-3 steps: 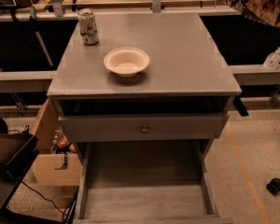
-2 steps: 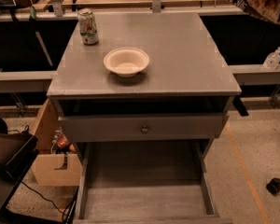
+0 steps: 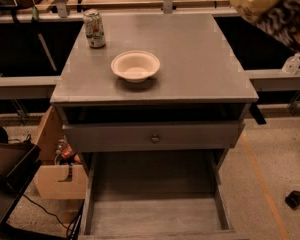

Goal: Place brown chip bag into middle drawer

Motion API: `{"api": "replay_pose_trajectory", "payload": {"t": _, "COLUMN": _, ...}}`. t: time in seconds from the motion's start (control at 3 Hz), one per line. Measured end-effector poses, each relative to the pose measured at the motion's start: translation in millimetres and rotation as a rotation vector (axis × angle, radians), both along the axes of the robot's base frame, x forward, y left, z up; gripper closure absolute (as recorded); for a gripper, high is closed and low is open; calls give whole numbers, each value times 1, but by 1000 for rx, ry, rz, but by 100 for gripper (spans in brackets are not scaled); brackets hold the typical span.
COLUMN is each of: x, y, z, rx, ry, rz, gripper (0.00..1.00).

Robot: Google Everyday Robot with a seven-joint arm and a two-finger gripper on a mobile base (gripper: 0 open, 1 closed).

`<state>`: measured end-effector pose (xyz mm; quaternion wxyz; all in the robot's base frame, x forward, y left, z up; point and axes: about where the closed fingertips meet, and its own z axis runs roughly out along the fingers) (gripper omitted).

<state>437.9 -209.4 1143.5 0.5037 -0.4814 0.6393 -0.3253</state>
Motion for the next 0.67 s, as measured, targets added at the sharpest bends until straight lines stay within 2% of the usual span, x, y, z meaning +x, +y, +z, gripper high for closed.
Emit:
{"api": "replay_pose_trajectory", "payload": {"t": 0.33, "x": -48, "y": -20, "z": -52, "rx": 157, "ry": 77, "rz": 23, "gripper": 100}}
{"api": "replay_pose_trajectory", "payload": {"t": 0.67, "x": -61, "y": -16, "z": -145, "rx": 372, "ry": 272, "rz": 43, "gripper": 100}}
